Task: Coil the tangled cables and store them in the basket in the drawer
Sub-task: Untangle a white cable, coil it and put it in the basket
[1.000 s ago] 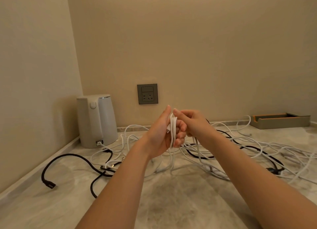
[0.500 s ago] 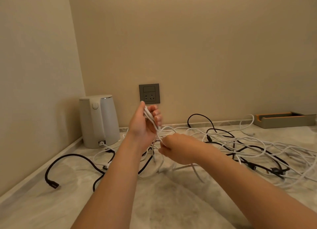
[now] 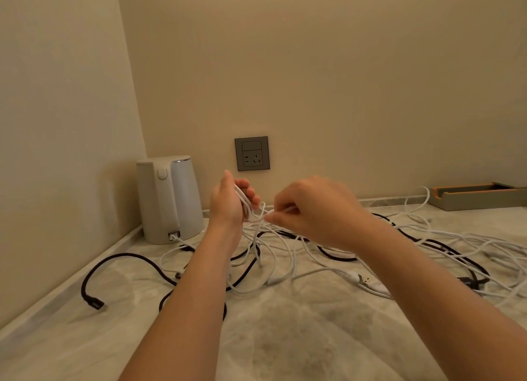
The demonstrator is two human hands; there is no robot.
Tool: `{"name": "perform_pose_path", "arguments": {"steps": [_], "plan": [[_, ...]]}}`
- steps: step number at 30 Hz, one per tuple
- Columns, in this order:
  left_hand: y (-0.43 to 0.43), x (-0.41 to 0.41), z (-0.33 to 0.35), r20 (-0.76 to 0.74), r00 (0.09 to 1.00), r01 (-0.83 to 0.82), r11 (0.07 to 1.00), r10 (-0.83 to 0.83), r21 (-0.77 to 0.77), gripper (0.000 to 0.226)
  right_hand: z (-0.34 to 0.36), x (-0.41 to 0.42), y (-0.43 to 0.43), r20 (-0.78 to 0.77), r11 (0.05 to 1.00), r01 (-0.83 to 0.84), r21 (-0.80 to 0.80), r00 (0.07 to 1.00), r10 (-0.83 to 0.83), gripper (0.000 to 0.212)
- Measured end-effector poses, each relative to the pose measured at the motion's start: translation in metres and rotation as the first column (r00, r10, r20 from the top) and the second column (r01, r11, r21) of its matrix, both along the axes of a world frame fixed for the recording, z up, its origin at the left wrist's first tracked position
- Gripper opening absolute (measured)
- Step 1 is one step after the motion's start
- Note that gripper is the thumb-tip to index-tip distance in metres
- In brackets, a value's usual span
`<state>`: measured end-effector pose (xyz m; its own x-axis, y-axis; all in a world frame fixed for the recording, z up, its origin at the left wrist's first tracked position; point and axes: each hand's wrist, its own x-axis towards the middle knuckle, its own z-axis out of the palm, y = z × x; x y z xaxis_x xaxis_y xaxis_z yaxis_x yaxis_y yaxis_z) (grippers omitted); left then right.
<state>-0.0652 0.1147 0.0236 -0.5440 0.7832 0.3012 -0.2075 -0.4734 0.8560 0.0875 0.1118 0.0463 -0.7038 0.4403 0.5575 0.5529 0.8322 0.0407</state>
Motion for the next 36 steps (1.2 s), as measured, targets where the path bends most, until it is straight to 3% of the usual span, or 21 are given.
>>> {"name": "perform_pose_path", "arguments": {"steps": [4,9,15,19,24,28,31,36], "plan": [[-0.003,0.002,0.001,-0.142,0.989,0.023,0.997,-0.034,-0.076,0.047,0.002,0.002,0.007,-0.223,0.996,-0.083,-0.03,0.972,0.074,0.036],[-0.005,0.021,0.0,-0.311,0.901,0.251,0.948,-0.303,-0.197,0.049,-0.003,0.01,0.028,-0.444,0.988,-0.122,-0.094,0.893,0.068,0.026],[-0.009,0.035,0.001,-0.234,0.799,0.499,0.828,-0.554,-0.254,0.049,-0.013,0.011,0.052,-0.543,0.979,-0.127,-0.159,0.839,0.021,0.033],[-0.012,0.035,0.001,-0.156,0.745,0.598,0.753,-0.648,-0.274,0.062,-0.02,0.01,0.062,-0.573,0.925,-0.246,-0.289,0.818,0.039,0.031],[-0.013,0.049,-0.004,-0.206,0.582,0.673,0.609,-0.786,-0.419,0.074,-0.031,0.012,0.077,-0.642,0.875,-0.304,-0.378,0.767,-0.011,0.032],[-0.014,0.049,-0.004,-0.177,0.592,0.679,0.605,-0.786,-0.415,0.064,-0.037,0.007,0.08,-0.687,0.867,-0.347,-0.357,0.726,0.008,0.036],[-0.015,0.051,-0.004,-0.193,0.637,0.662,0.658,-0.746,-0.359,0.046,-0.042,0.0,0.077,-0.745,0.836,-0.419,-0.355,0.667,0.017,0.043],[-0.011,0.057,-0.006,-0.164,0.707,0.659,0.725,-0.688,-0.199,0.033,-0.049,-0.01,0.075,-0.753,0.641,-0.524,-0.562,0.645,-0.133,0.05]]}}
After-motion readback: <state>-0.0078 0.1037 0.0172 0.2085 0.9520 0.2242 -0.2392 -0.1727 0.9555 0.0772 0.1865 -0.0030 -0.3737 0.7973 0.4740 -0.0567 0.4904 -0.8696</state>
